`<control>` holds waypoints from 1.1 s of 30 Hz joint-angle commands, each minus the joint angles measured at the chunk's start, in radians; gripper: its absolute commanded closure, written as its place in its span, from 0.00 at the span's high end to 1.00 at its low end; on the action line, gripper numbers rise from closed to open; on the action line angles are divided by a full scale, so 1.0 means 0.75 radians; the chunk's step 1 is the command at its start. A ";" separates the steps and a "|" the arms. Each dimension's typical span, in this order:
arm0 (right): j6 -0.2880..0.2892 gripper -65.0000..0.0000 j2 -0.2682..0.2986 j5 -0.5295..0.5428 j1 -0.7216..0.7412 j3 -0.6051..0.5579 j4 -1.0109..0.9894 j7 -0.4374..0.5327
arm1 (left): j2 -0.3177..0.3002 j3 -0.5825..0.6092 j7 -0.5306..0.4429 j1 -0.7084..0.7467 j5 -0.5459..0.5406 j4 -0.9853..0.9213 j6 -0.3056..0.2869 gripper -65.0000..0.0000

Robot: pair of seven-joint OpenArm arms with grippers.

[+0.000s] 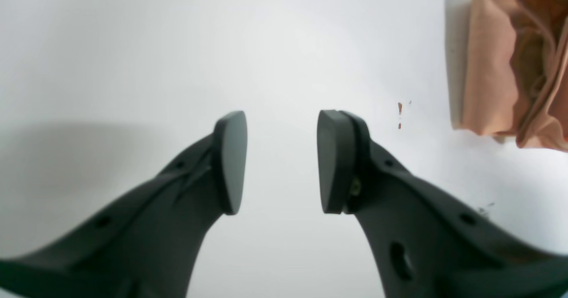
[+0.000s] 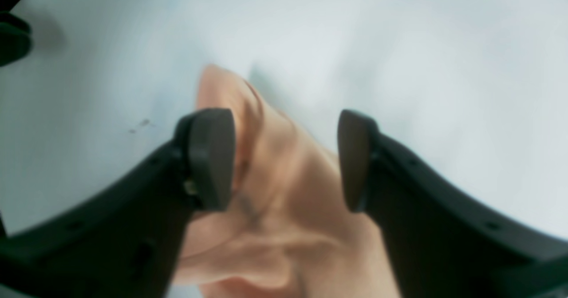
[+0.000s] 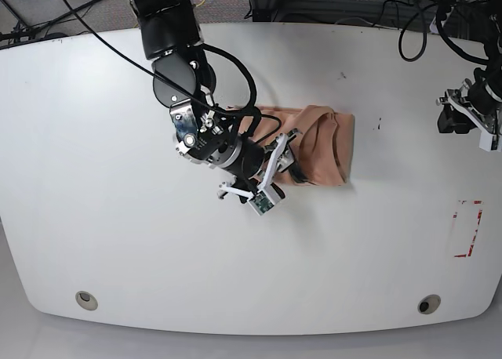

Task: Fold the T-shirt properly
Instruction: 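Open both grippers and lift them away from the folded shirt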

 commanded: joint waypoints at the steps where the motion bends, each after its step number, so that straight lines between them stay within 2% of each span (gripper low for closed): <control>1: 0.003 0.34 0.031 0.023 0.024 -0.001 -0.058 0.100 | -0.027 -0.008 -0.033 -0.009 -0.019 0.020 -0.003 0.38; 3: 0.003 0.26 0.052 0.023 0.024 -0.001 -0.116 0.145 | -0.027 -0.008 -0.033 -0.007 -0.019 0.020 -0.003 0.38; 5: 0.003 0.22 0.064 0.023 0.027 -0.001 -0.198 0.216 | -0.027 -0.008 -0.033 -0.007 -0.016 0.020 -0.003 0.38; 12: 0.003 0.22 0.056 0.020 0.102 -0.005 -0.566 0.509 | -0.027 -0.006 -0.033 -0.007 -0.016 0.020 -0.003 0.38; 15: 0.003 0.22 0.031 0.020 0.143 -0.001 -0.672 0.546 | -0.027 0.025 -0.033 -0.009 -0.016 0.024 -0.003 0.38; 18: 0.003 0.22 0.031 0.023 0.157 -0.001 -0.603 0.527 | -0.027 0.074 -0.033 -0.009 -0.019 0.030 -0.003 0.38; 25: 0.001 0.22 0.035 0.025 0.135 0.013 -0.241 0.227 | -0.023 0.219 -0.033 -0.054 -0.023 0.173 -0.003 0.38; 33: 0.017 0.22 0.048 0.025 0.043 0.181 -0.007 0.061 | 0.077 0.469 -0.024 -0.207 -0.019 0.302 -0.001 0.38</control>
